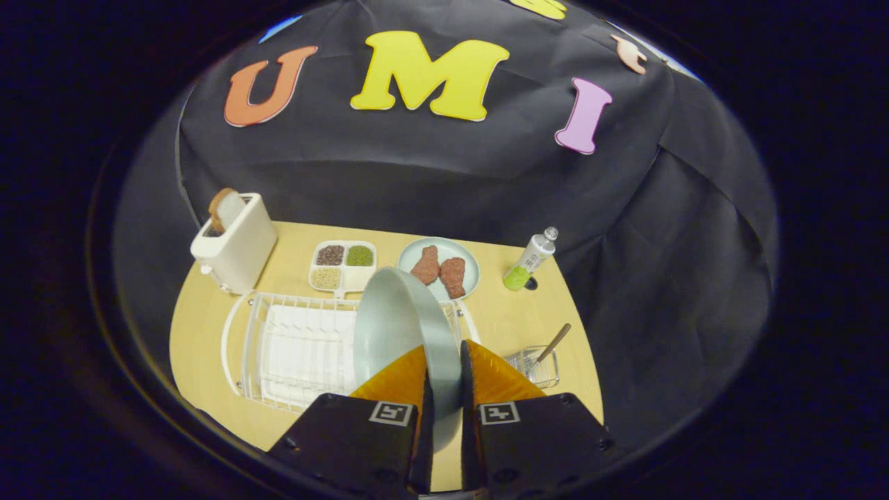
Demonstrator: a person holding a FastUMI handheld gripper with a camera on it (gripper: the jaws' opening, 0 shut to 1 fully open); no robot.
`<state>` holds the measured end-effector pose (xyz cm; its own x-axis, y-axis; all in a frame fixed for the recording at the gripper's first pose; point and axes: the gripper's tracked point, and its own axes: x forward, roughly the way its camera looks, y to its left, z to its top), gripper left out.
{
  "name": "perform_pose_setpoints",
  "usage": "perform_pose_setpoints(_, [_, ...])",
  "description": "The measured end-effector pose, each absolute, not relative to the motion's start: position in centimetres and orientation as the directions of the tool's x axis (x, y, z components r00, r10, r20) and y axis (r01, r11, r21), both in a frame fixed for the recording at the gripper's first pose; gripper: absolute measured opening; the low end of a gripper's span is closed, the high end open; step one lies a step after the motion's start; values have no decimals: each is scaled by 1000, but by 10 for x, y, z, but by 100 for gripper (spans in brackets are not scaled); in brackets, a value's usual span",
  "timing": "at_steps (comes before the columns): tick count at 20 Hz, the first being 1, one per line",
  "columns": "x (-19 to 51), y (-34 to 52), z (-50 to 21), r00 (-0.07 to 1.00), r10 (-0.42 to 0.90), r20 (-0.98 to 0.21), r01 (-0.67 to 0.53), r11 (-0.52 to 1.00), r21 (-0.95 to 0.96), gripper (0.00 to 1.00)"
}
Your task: Take the plate from the dish rack, then take the spoon from the basket and place it into the plate.
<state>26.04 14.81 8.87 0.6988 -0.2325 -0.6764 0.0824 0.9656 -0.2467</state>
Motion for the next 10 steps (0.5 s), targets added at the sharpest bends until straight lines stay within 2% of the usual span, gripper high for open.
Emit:
perform_pose_setpoints(4, [216, 133, 59, 720, -139, -680, 25, 984, -174, 21])
perform_pose_setpoints(7, [189, 126, 13, 698, -83, -711, -7, 992, -123, 22])
perform_pose_setpoints(10, [158, 125, -33, 664, 35, -747, -46, 999, 5, 22])
